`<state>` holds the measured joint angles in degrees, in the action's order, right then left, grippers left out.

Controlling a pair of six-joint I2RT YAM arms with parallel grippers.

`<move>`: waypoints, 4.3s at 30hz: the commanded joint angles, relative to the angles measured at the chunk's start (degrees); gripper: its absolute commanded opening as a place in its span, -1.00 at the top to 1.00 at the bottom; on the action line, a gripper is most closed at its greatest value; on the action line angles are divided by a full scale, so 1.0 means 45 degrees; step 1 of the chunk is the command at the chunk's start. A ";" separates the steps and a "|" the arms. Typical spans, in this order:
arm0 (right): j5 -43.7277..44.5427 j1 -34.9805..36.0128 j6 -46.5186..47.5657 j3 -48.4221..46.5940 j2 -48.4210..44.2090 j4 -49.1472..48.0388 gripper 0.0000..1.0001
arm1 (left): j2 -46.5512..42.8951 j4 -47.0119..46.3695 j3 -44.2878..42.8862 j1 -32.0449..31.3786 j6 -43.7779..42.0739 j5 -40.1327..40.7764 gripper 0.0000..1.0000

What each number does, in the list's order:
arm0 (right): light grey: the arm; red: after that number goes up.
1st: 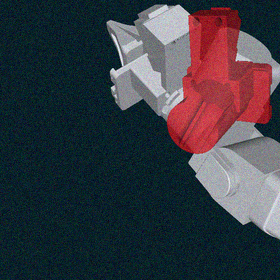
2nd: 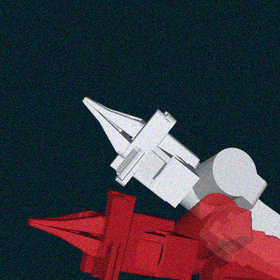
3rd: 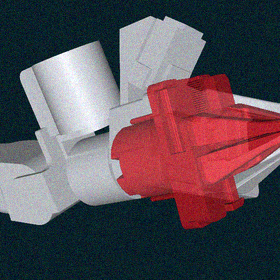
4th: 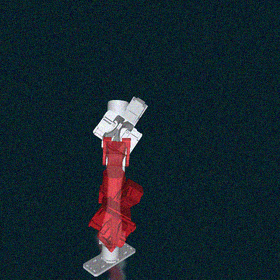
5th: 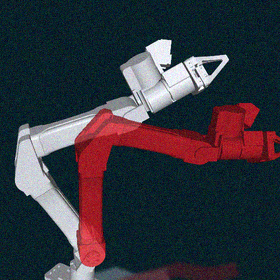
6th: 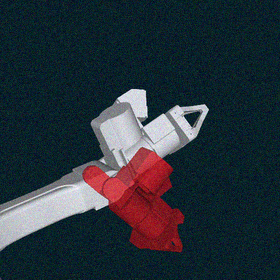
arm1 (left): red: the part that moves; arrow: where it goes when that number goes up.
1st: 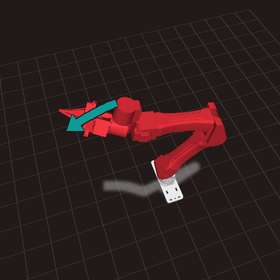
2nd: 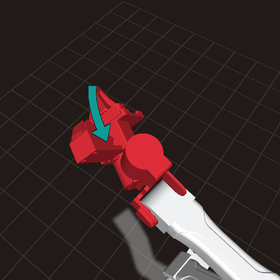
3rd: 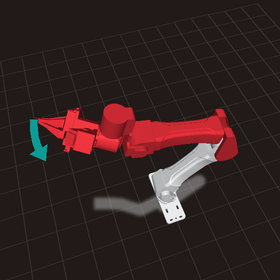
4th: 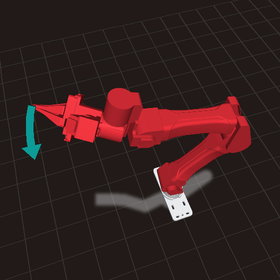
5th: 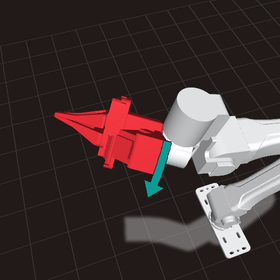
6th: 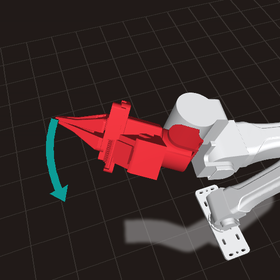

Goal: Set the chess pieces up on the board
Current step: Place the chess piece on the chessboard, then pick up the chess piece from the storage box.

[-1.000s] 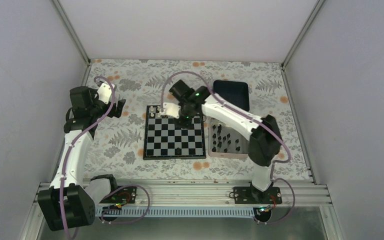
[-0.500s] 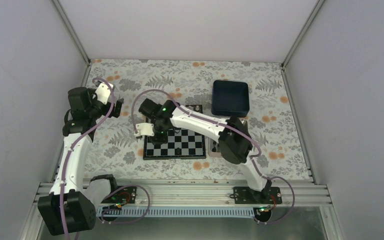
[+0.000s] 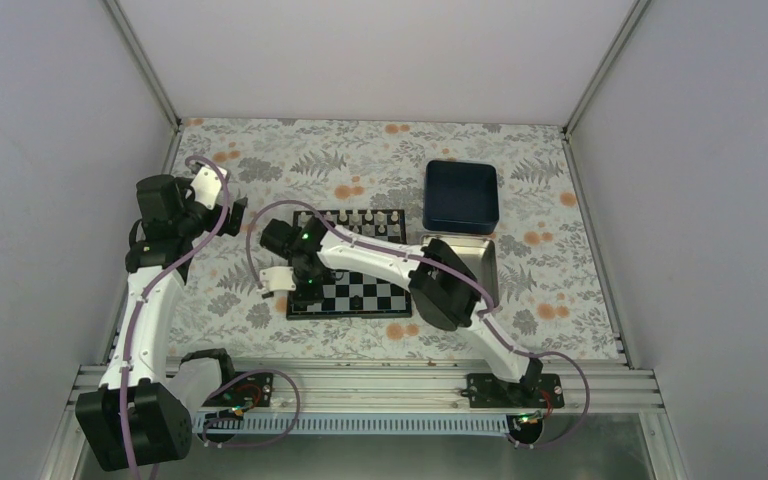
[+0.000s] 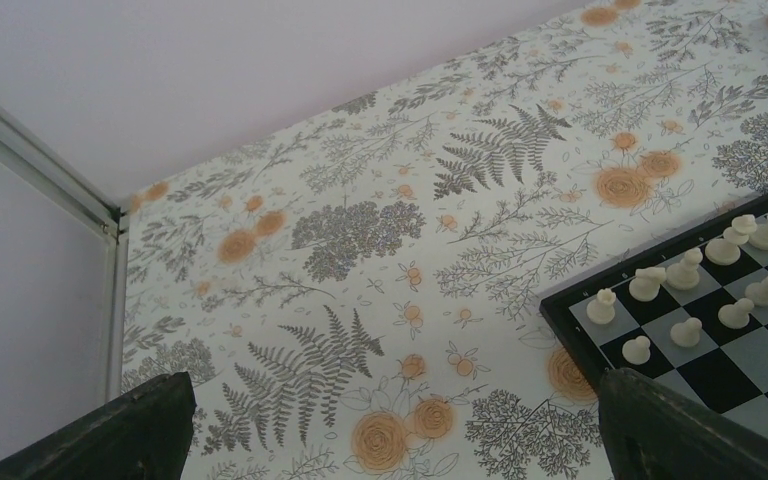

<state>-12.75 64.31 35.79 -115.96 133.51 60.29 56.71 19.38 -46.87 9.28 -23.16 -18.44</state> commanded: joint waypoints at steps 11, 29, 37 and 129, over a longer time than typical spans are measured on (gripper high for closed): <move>0.0261 0.0396 0.0179 -0.0194 0.0369 0.0303 0.79 | -0.0127 -0.0132 0.0162 0.0106 -0.0166 -0.0024 -1.00; 0.1613 -0.2009 -0.0081 0.1988 -0.3756 0.0005 0.17 | -0.0215 -0.0214 0.0214 0.0218 -0.0155 -0.0102 -1.00; 0.1377 -0.6508 -0.0037 0.6617 -0.7568 -0.0941 0.22 | 0.0037 -0.0313 0.0136 0.0262 0.0005 -0.0610 -1.00; 0.1052 -0.5602 -0.0816 0.4501 -0.7414 -0.0236 0.90 | -0.0196 -0.0408 0.0189 0.0301 0.0302 -0.0838 -1.00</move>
<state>-6.39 33.21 31.48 -86.94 94.39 55.35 57.10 18.55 -45.41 10.39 -22.76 -21.37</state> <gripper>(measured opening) 0.072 0.999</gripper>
